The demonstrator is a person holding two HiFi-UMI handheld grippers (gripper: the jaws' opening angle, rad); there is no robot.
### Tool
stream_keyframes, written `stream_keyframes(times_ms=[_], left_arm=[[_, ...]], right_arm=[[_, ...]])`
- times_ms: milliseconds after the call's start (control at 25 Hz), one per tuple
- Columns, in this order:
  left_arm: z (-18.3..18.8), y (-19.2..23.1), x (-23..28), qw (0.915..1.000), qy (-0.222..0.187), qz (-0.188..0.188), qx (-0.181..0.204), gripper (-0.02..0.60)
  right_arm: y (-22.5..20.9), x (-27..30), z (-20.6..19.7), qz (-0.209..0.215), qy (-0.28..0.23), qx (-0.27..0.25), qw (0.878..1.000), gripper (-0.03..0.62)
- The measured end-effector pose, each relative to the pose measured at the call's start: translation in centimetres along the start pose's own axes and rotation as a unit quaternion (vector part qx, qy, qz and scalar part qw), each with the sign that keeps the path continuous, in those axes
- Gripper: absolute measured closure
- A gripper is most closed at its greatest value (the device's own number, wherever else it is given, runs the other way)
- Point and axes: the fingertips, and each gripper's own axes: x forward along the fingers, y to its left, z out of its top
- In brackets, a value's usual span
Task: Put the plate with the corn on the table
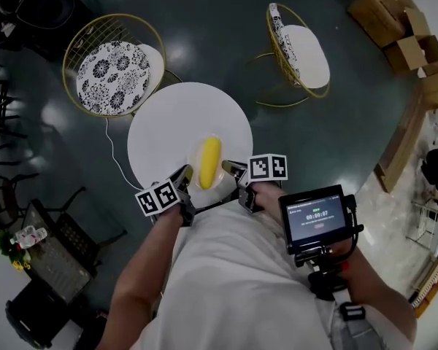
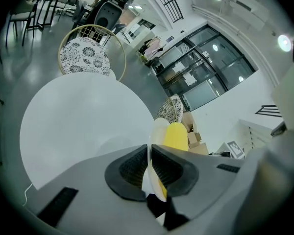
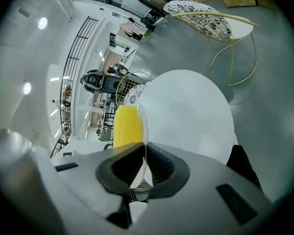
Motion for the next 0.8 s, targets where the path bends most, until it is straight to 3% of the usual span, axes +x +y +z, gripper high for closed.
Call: stream_keyframes(times_ms=[320, 800], left_arm=[[1.2, -1.7, 4.7, 0.9978, -0.035, 0.028, -0.05, 0.546], [1.4, 0.6, 6.3, 0.9887, -0.081, 0.063, -0.109, 0.546]], right_arm=[[-2.1, -0.5, 6.3, 0.008, 0.066, -0.042, 0.997, 0.563], [-3.4, 2.6, 8.2, 0.009, 0.145, -0.081, 0.986, 0.562]])
